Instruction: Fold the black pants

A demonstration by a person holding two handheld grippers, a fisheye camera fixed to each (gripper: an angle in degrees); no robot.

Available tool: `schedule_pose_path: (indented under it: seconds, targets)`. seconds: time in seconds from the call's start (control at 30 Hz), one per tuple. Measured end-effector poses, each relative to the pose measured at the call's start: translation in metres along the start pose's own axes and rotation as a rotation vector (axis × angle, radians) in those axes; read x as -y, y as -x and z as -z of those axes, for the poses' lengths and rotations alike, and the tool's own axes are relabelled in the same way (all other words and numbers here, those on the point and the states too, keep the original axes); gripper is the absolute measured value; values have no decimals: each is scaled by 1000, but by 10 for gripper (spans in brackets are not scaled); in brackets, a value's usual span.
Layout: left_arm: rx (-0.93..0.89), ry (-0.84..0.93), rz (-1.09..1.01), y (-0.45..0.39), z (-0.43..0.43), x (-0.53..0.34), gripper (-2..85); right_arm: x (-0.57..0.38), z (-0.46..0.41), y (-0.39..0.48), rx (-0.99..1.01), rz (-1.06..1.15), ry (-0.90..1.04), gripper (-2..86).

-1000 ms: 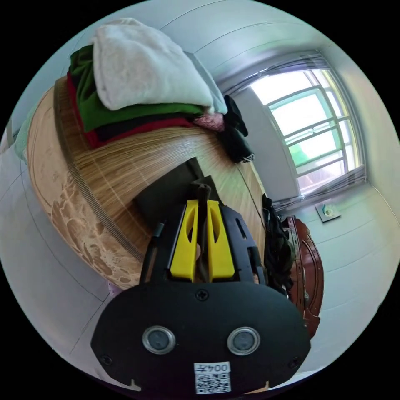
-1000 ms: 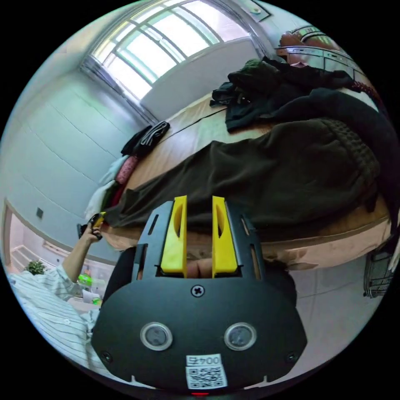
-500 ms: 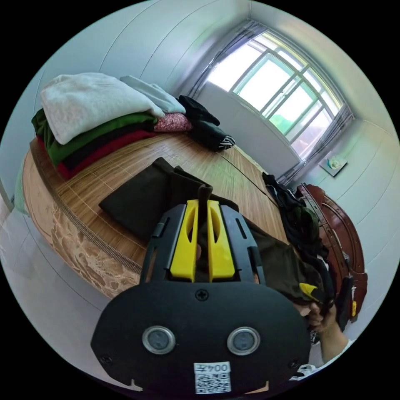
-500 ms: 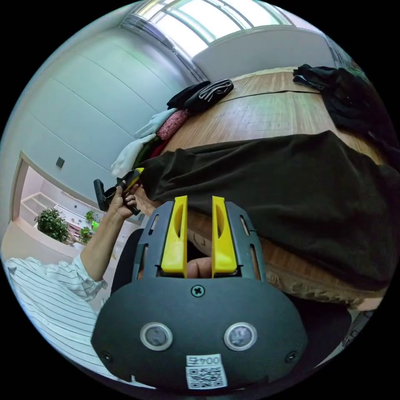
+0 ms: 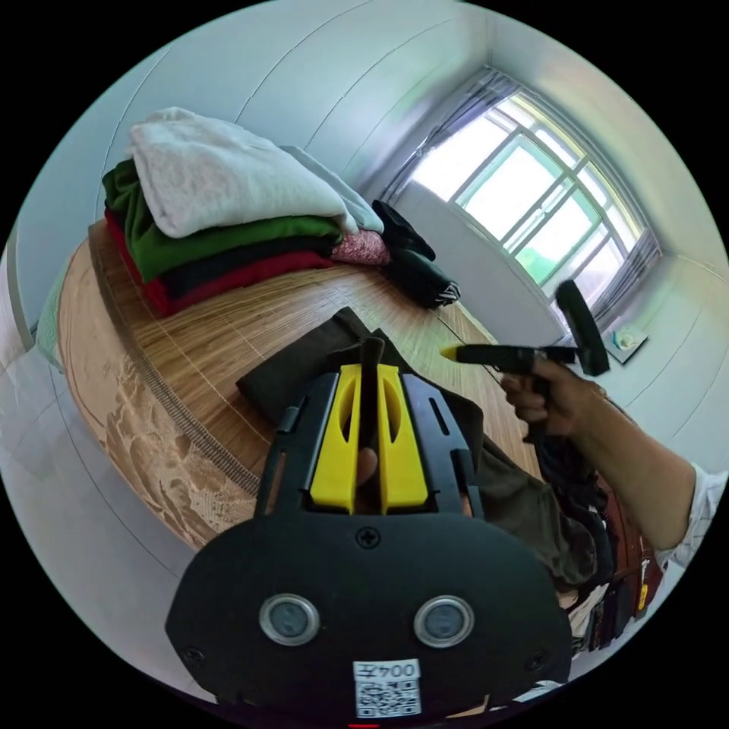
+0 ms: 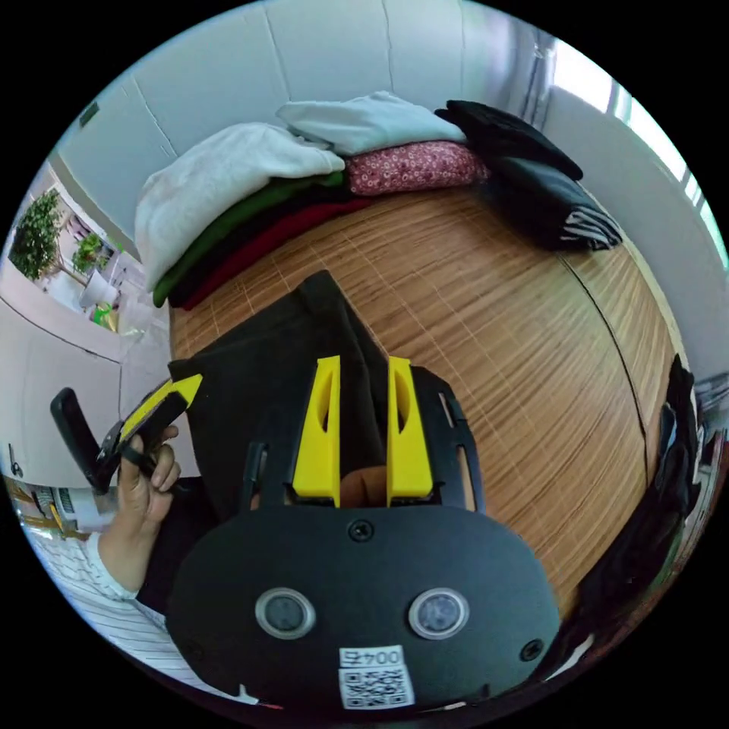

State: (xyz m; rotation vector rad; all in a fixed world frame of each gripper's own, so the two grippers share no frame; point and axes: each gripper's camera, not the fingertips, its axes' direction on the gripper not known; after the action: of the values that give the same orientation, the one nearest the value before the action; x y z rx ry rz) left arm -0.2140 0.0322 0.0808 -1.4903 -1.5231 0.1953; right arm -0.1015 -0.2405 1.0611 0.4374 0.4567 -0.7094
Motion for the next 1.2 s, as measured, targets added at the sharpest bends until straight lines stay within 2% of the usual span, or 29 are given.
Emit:
schedule_pose_path:
  seconds: [0.2, 0.37, 0.5, 0.63, 0.73, 0.83, 0.9, 1.03, 1.2]
  targets:
    - [2, 0, 12, 22, 1, 6, 22, 51, -91, 42, -42, 156, 81, 94]
    - [-25, -1, 26, 38, 2, 8, 22, 61, -145, 50, -60, 152, 132, 85]
    - [-33, -4, 21, 48, 0, 9, 23, 60, -181, 52, -2, 103, 153, 52]
    - [-30, -6, 14, 56, -2, 12, 23, 48, -175, 58, -5, 81, 53, 40]
    - [-28, -51, 1, 58, 4, 14, 23, 27, -135, 67, -33, 85, -87, 37]
    - [-27, -192, -68, 49, 29, 13, 22, 5, -78, 71, -95, 63, -232, 37]
    - [2, -332, -186, 36, 56, 7, 21, -1, -41, 75, -116, 53, -324, 38]
    - [83, -409, -285, 31, 60, 4, 20, 18, -33, 92, -96, 93, -352, 38]
    - [134, -252, -169, 74, 17, 34, 20, 60, -110, 133, -263, 174, -227, 38]
